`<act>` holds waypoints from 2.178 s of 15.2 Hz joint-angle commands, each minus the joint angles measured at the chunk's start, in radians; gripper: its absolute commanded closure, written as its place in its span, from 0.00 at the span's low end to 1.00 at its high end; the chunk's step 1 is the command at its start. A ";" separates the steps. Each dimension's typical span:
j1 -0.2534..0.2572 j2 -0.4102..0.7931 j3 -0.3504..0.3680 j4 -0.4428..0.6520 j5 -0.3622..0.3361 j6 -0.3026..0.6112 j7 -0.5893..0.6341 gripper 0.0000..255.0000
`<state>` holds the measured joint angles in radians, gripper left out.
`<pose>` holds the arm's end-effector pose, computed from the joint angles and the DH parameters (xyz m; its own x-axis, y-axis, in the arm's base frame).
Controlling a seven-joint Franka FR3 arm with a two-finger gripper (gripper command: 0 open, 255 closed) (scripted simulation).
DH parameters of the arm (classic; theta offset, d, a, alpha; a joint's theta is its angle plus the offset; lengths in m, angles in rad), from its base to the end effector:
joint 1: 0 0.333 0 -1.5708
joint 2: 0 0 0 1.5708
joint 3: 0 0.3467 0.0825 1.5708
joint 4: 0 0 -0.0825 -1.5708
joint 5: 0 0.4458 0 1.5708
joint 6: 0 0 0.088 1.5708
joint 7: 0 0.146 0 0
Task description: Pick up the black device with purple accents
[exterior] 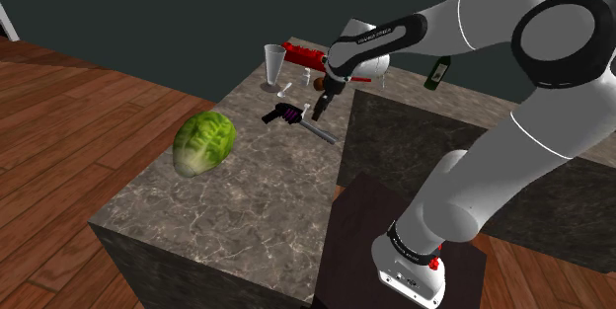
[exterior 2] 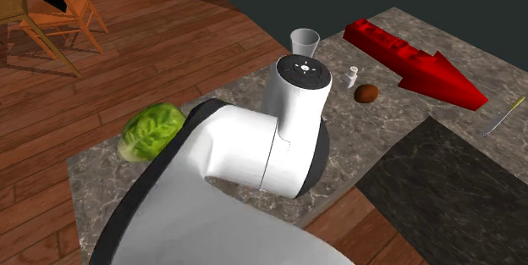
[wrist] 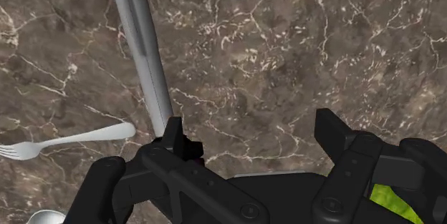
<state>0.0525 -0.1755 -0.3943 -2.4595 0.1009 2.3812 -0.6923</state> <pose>0.4863 -0.1649 0.3164 0.9508 0.2716 0.1491 0.2829 -0.9572 -0.0607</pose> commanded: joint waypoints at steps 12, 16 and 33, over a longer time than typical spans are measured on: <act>-0.040 0.462 0.020 0.254 0.359 0.189 -0.451 0.00; -0.056 0.507 0.044 0.255 0.406 0.226 -0.489 0.00; -0.042 0.468 0.023 0.254 0.366 0.194 -0.457 1.00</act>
<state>0.0067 0.3042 -0.3648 -2.2073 0.4798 2.5863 -1.1595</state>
